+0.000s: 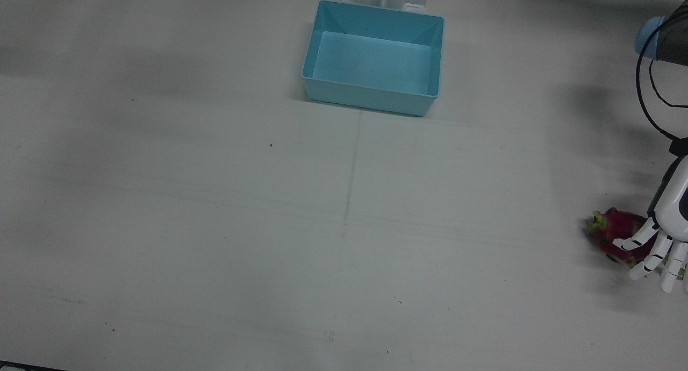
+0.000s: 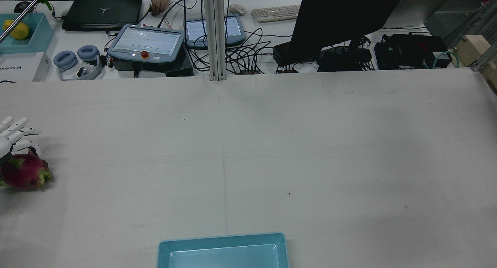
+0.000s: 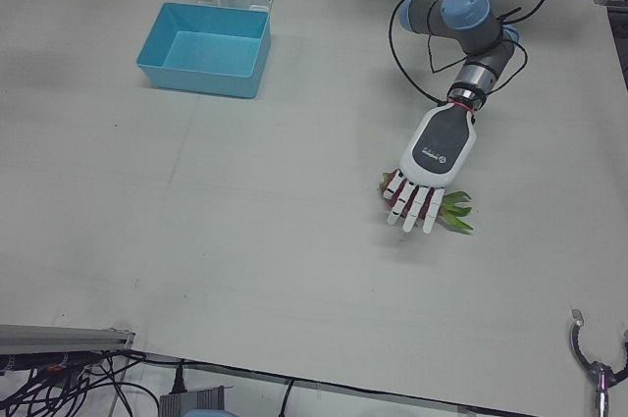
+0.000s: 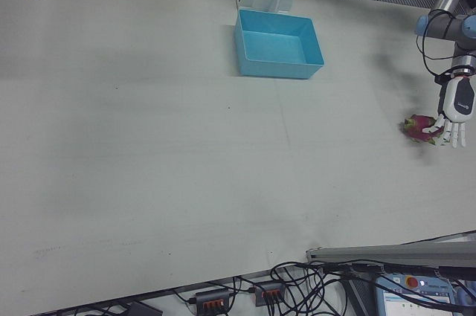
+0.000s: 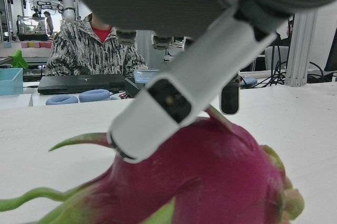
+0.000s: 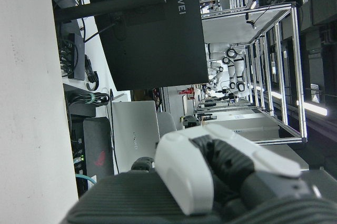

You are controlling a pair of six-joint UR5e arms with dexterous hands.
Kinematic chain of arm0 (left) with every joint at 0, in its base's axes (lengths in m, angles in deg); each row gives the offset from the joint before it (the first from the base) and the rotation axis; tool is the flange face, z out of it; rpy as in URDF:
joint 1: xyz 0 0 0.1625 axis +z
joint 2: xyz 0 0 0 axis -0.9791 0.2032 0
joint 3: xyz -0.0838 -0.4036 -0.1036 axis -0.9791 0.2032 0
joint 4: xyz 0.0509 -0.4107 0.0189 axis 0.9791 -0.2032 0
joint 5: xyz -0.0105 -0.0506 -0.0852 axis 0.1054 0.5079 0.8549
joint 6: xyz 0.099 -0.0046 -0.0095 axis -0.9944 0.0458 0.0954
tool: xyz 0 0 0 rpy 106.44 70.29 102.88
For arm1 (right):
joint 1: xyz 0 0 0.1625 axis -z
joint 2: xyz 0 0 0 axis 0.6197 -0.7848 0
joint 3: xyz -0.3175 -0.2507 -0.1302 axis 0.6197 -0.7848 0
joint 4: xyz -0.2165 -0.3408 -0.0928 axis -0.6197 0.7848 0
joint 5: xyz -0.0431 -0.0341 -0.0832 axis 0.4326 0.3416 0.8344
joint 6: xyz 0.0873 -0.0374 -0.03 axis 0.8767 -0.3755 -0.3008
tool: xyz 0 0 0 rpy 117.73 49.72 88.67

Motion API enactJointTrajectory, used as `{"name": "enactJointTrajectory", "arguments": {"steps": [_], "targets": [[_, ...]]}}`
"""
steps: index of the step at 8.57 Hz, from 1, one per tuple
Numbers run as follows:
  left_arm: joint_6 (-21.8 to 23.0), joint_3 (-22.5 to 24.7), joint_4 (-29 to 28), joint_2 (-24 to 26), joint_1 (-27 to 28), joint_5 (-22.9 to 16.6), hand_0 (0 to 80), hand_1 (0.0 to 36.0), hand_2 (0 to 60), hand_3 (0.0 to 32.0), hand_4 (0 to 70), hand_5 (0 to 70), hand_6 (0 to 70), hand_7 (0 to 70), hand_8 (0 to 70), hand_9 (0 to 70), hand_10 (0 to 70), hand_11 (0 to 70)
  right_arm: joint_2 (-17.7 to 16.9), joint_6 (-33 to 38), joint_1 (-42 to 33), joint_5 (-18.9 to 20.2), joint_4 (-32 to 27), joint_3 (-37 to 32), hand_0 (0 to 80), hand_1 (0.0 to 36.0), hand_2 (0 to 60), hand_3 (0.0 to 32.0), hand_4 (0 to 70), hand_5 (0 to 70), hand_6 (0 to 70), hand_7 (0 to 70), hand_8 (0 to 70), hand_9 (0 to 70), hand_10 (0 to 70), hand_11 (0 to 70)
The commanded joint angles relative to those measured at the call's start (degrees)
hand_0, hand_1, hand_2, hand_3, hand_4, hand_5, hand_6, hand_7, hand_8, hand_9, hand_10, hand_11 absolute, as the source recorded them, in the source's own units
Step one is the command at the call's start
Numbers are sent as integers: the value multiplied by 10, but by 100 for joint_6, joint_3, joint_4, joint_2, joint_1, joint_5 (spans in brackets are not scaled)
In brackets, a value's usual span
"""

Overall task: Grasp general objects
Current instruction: 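Lower the left hand down onto the pink dragon fruit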

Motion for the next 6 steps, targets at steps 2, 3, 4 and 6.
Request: {"name": "enactJointTrajectory", "arguments": {"steps": [2,3,4,6], "targets": [[-89,-76,-9,-11,21,-1,800,360,600,104,0,290,0,267,0,39,0,0,0,0,0,0,0,-5,0,0,0,0,0,0,0,0,0,0,0,0],[-98,-93,-35,-11,56,-1,800,360,600,108,0,310,0,287,0,43,0,0,0,0,0,0,0,-5,0,0,0,0,0,0,0,0,0,0,0,0],[-98,-111,-35,-2,187,51,800,360,600,96,0,383,0,301,0,46,0,0,0,0,0,0,0,-5,0,0,0,0,0,0,0,0,0,0,0,0],[-221,-181,-35,41,215,60,800,360,600,86,0,439,0,316,0,49,0,0,0,0,0,0,0,-5,0,0,0,0,0,0,0,0,0,0,0,0]]}}
